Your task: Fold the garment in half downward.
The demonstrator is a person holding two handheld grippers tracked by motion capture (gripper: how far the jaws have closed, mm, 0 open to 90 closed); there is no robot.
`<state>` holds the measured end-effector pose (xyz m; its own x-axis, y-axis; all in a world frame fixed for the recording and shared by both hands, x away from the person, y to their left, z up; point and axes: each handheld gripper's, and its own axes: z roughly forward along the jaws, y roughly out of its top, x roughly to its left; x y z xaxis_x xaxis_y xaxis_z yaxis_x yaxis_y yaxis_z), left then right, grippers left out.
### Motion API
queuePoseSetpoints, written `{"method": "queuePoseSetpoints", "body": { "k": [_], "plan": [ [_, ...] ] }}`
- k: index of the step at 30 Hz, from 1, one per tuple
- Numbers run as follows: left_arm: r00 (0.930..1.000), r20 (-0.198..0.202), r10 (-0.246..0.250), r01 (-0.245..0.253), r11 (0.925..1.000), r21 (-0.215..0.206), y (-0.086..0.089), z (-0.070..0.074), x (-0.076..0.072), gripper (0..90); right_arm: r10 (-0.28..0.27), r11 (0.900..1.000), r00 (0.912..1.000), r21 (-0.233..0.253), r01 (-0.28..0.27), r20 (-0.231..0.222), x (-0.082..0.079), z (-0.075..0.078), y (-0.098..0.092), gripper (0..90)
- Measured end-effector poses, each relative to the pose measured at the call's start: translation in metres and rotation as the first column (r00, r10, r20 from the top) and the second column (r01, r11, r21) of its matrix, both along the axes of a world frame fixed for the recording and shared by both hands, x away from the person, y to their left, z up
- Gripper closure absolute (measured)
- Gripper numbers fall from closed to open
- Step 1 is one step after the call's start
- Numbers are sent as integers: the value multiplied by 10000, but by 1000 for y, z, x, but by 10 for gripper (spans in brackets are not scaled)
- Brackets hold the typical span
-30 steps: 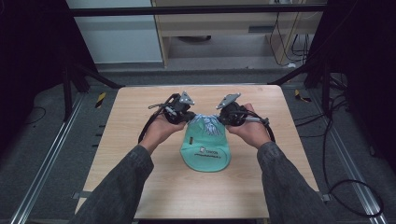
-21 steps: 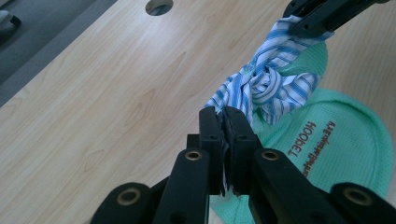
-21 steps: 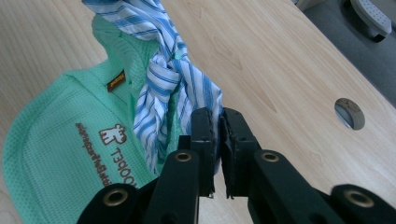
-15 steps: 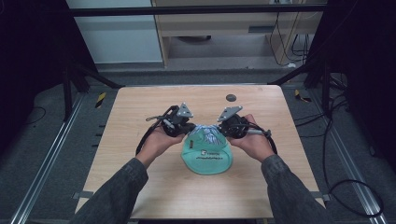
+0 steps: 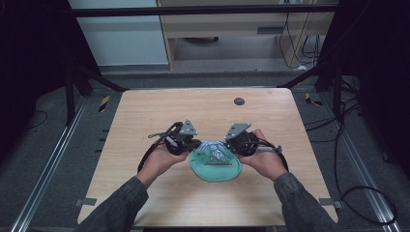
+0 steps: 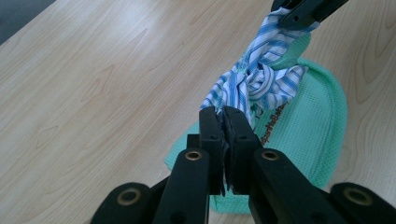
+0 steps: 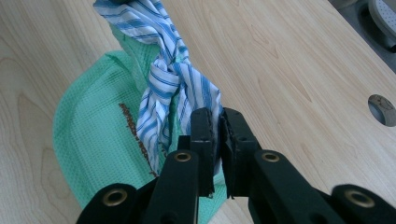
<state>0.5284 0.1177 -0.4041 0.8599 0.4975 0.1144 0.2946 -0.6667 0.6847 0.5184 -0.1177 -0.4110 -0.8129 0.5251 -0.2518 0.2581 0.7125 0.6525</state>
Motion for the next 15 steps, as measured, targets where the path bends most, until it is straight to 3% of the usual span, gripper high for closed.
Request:
{"method": "queuePoseSetpoints", "body": {
  "k": [15],
  "plan": [
    [9998,-115,-172,171,9999,-16,2,-11,-10,872,137,9999,9997,10,-137,-194,-9,-10,-1,833]
  ]
}}
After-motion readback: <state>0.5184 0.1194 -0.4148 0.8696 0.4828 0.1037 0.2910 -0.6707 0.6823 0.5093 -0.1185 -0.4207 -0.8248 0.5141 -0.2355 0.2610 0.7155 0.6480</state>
